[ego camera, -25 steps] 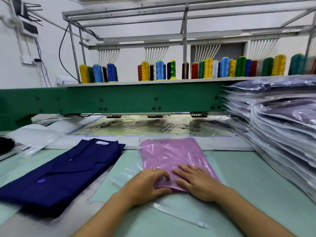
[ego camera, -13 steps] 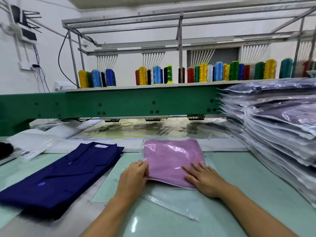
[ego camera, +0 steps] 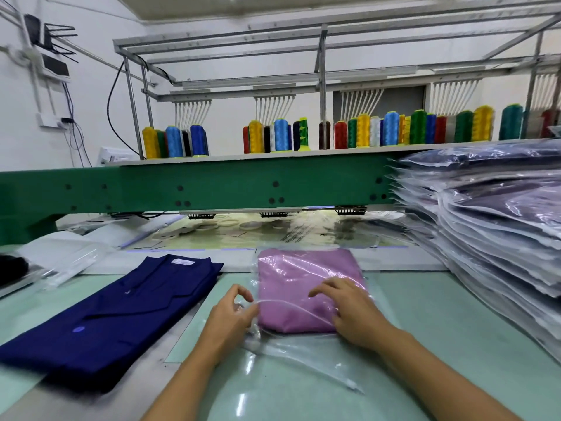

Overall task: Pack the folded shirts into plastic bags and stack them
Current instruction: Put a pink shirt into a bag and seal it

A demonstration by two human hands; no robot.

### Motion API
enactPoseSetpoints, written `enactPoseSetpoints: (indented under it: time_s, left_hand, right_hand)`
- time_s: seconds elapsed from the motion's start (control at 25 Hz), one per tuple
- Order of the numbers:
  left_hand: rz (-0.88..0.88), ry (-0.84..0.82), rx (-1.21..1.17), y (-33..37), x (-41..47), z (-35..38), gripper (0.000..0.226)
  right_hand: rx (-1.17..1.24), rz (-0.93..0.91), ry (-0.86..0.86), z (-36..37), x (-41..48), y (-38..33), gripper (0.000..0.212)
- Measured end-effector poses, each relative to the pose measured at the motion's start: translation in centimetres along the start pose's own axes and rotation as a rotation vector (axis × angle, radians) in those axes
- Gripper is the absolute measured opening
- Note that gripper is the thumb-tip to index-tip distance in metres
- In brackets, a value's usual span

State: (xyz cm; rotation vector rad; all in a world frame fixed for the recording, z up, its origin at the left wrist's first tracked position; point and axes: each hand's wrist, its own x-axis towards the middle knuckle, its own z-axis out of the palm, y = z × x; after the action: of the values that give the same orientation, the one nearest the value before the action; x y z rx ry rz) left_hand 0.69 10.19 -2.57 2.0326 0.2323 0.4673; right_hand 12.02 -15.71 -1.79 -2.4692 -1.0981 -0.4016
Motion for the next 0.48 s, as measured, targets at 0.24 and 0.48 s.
enactPoseSetpoints:
  time_s: [0.24, 0.48]
  left_hand:
    - [-0.063, 0.029, -0.646, 0.7, 1.0, 0.1, 0.018]
    - [0.071, 0.045, -0.819, 0.6, 1.0, 0.3, 0.028]
  right_hand:
    - [0.23, -0.124, 0.065, 1.7, 2.7, -7.4, 0.006]
    - [0.124, -0.12, 0.303, 2.5, 5.2, -9.7, 0.017]
